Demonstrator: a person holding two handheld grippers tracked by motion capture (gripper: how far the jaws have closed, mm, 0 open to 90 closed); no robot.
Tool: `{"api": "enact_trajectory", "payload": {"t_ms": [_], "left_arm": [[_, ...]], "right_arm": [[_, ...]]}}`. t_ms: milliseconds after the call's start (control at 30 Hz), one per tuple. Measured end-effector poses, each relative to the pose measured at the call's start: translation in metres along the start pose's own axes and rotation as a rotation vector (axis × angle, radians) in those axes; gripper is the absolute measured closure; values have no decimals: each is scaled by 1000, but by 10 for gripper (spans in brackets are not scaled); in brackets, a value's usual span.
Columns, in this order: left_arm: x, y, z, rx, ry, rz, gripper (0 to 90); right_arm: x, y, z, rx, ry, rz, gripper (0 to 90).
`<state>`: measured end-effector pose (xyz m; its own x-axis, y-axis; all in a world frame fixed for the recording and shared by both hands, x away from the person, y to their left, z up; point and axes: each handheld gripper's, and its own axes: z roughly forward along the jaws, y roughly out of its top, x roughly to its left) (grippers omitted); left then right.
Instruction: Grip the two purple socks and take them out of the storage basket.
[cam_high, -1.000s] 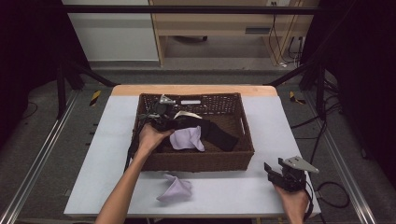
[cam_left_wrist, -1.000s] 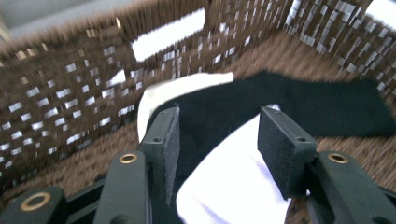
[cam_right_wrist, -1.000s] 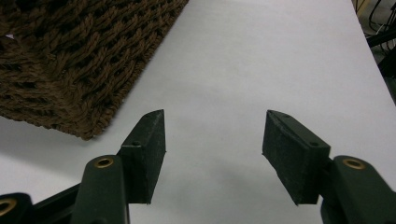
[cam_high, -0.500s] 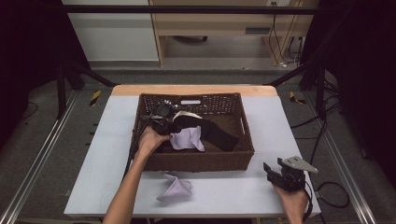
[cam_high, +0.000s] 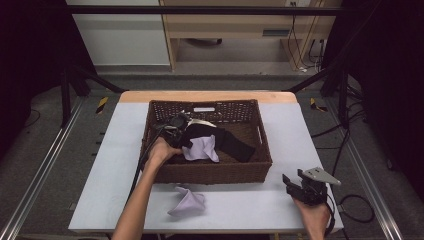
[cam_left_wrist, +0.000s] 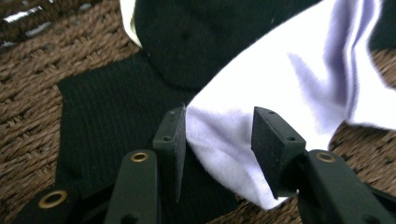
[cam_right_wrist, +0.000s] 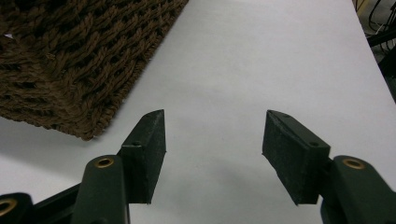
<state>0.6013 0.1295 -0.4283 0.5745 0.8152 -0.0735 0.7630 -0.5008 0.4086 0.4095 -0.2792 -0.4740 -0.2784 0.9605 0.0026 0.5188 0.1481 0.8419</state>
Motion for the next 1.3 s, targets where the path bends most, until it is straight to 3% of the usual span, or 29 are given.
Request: {"api": "enact_trajectory", "payload": {"t_ms": [233,267,367,467,667,900,1300], "left_arm": [[0,-1,4,61,13,-11,669],[0,-1,4,61,18,-14,741],[0,-1,3,66,21,-18,805],[0,-1,-1,39,7,-35,853],[-2,-6,-19,-141,-69,-22,868],[-7,-12,-39,-366,-66,9,871],[-8,-20,-56,-551,-44,15,876]], "right_arm": [[0,0,0,-1,0,-4,396],[-1,0,0,-2,-2,-6,397],[-1,0,-1,-2,-2,-5,396],[-1,0,-1,-1,-3,-5,398],[-1,0,-1,0,0,0,400],[-1,-1,-1,1,-4,-4,402],[-1,0,-2,2,-2,1,403]]}}
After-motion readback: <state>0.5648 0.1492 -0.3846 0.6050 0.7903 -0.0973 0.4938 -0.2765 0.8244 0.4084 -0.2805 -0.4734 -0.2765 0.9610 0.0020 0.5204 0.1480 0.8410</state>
